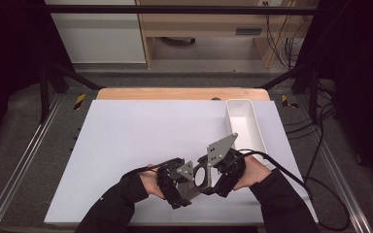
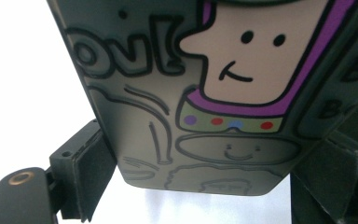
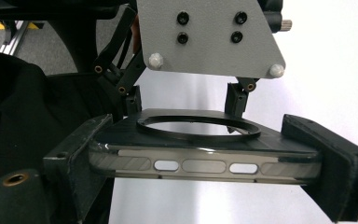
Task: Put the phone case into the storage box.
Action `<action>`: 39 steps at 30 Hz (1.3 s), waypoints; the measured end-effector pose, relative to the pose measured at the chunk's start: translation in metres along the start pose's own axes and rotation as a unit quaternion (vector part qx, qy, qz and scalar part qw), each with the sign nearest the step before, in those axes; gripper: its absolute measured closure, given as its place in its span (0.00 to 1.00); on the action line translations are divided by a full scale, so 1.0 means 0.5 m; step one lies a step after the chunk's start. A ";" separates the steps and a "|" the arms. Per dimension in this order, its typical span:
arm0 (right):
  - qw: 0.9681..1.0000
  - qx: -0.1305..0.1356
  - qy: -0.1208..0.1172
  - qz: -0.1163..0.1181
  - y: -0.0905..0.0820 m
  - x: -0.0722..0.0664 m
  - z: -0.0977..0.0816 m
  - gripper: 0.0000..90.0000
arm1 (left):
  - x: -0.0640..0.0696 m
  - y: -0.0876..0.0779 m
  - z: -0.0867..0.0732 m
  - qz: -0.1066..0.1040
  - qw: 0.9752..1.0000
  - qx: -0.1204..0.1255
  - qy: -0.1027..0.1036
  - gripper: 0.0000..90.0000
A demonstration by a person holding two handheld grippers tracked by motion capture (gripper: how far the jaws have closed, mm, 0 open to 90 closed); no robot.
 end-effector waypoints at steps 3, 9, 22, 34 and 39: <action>1.000 0.003 -0.002 -0.006 0.000 0.000 0.001 0.13 | -0.001 -0.002 0.001 0.003 1.000 0.004 0.001 0.13; 1.000 0.014 0.001 -0.011 -0.004 -0.001 0.006 0.05 | -0.002 -0.004 0.003 0.010 1.000 0.009 0.002 0.13; 0.996 0.077 0.022 -0.036 -0.053 0.011 0.025 0.00 | -0.005 -0.019 -0.005 0.015 0.999 0.035 -0.007 0.13; 0.990 0.120 0.053 -0.052 -0.070 0.021 0.010 0.00 | -0.003 -0.032 -0.017 0.026 0.995 0.090 -0.016 0.13; 0.987 0.134 0.064 -0.057 -0.063 0.022 0.002 0.00 | 0.003 -0.035 -0.019 0.025 0.991 0.127 -0.021 0.13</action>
Point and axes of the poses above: each handheld gripper's, and its own axes: y roughly forward along the jaws, z roughly out of its top, x roughly to its right, the point moved 8 cm from there along y, roughly forward along the jaws, and after that the axes turned 9 degrees about -z, right-handed, at the moved point
